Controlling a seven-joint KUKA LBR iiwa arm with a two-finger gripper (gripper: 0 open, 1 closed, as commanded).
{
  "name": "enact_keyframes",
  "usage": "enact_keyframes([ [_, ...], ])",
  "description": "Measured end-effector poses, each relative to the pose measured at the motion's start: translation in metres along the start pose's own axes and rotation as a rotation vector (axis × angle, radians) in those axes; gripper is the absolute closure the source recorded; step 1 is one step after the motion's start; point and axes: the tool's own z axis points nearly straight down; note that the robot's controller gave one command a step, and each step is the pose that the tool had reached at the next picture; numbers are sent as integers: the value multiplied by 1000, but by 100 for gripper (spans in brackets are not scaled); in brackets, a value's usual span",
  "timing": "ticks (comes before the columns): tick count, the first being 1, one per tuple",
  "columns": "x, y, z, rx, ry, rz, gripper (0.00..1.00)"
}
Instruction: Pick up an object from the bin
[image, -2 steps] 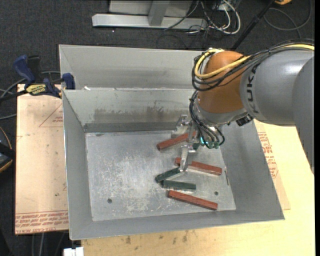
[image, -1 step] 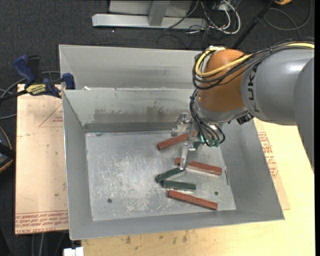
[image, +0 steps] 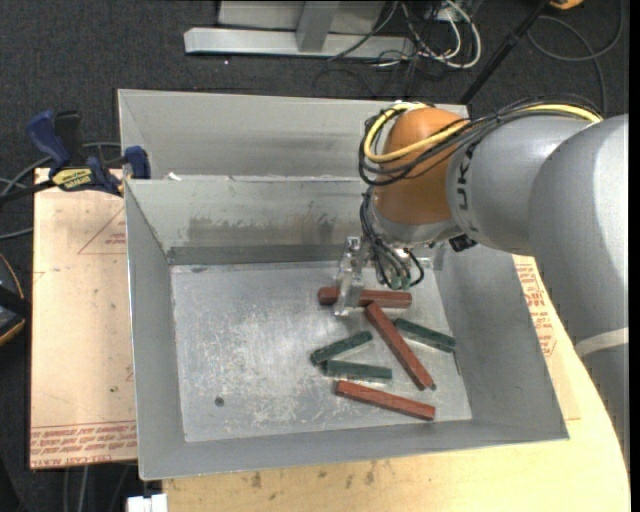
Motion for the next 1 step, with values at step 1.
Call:
enact_keyframes([
  [1,0,0,0,0,0,0,100],
])
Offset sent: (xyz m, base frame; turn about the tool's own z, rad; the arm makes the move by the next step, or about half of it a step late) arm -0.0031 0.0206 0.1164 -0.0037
